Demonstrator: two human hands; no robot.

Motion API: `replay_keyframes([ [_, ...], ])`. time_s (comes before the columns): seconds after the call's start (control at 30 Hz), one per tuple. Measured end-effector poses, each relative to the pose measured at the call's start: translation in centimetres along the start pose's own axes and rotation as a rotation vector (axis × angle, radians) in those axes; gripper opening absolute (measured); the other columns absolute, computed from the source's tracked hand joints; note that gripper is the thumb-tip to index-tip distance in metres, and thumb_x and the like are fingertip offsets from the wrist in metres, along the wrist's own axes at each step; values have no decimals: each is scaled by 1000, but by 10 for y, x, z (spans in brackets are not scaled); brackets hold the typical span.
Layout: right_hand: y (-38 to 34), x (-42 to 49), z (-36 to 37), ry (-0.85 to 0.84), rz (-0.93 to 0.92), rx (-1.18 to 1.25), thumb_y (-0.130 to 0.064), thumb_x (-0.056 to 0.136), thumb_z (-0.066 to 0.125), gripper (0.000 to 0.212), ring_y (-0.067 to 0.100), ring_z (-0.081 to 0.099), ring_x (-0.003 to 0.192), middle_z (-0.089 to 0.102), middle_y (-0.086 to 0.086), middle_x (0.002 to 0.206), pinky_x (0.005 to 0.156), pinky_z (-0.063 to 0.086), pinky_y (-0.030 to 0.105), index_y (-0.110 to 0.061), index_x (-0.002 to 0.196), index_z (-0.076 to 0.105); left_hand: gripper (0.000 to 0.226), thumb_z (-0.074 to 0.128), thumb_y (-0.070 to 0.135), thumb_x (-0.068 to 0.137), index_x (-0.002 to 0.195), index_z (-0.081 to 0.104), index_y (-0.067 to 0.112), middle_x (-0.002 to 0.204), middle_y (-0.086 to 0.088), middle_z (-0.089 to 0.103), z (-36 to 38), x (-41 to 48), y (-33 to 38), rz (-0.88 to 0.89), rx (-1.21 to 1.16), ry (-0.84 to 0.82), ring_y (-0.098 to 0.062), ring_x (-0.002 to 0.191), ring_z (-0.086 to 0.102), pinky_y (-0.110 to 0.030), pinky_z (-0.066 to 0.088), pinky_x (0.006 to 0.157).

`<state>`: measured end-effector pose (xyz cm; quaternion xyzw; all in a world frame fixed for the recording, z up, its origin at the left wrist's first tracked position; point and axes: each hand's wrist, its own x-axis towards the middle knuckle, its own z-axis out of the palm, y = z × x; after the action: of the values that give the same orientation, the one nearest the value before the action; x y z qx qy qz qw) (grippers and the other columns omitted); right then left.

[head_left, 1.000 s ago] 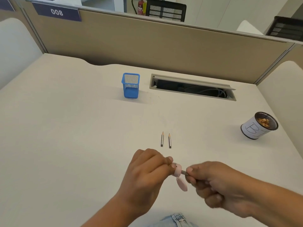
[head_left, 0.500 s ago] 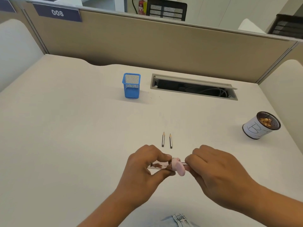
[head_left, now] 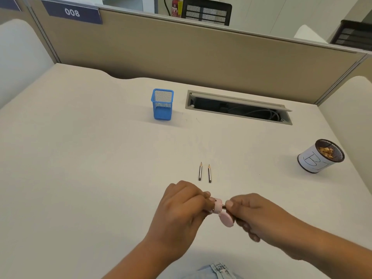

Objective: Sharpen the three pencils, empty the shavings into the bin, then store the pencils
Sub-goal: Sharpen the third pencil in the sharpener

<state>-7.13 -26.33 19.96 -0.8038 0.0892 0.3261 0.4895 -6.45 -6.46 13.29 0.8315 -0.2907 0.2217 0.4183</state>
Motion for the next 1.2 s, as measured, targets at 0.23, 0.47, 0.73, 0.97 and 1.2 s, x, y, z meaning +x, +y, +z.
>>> replay_keyframes([
  [0.23, 0, -5, -13, 396, -785, -1139, -37, 95, 47, 26, 17, 51, 58, 60, -7, 71, 44, 38, 30, -21, 88, 67, 33, 86, 19, 69, 85, 61, 33, 90, 16, 68, -12, 8, 2, -354, -294, -16, -12, 91, 69, -26, 53, 73],
  [0.47, -4, 1, 2, 313, -403, -633, -37, 100, 49, 38, 11, 38, 47, 44, -10, 50, 46, 28, 23, -21, 67, 57, 31, 83, 11, 72, 84, 61, 29, 83, 15, 62, 1, 6, 7, -194, -160, 114, -14, 88, 67, -35, 53, 69],
  [0.73, -5, 10, 2, 25, 71, 67, -40, 102, 47, 40, 9, 31, 45, 42, -6, 55, 46, 29, 20, -24, 68, 61, 19, 80, 12, 76, 81, 66, 24, 84, 14, 64, 3, 6, -5, -86, -76, 13, -11, 90, 66, -42, 50, 71],
  [0.97, 1, 10, -7, 442, -790, -1179, -33, 94, 46, 28, 21, 51, 58, 60, -3, 71, 45, 37, 32, -16, 87, 68, 36, 89, 10, 67, 80, 63, 31, 88, 14, 69, -4, 10, -3, -426, -320, 37, -12, 90, 69, -19, 53, 70],
  [1.2, -5, 7, 3, 337, -475, -784, -43, 98, 40, 39, 13, 42, 52, 50, -8, 54, 49, 33, 25, -21, 69, 54, 30, 85, 11, 73, 82, 62, 29, 82, 13, 67, 2, 11, -4, -206, -207, 96, -10, 90, 66, -33, 53, 70],
])
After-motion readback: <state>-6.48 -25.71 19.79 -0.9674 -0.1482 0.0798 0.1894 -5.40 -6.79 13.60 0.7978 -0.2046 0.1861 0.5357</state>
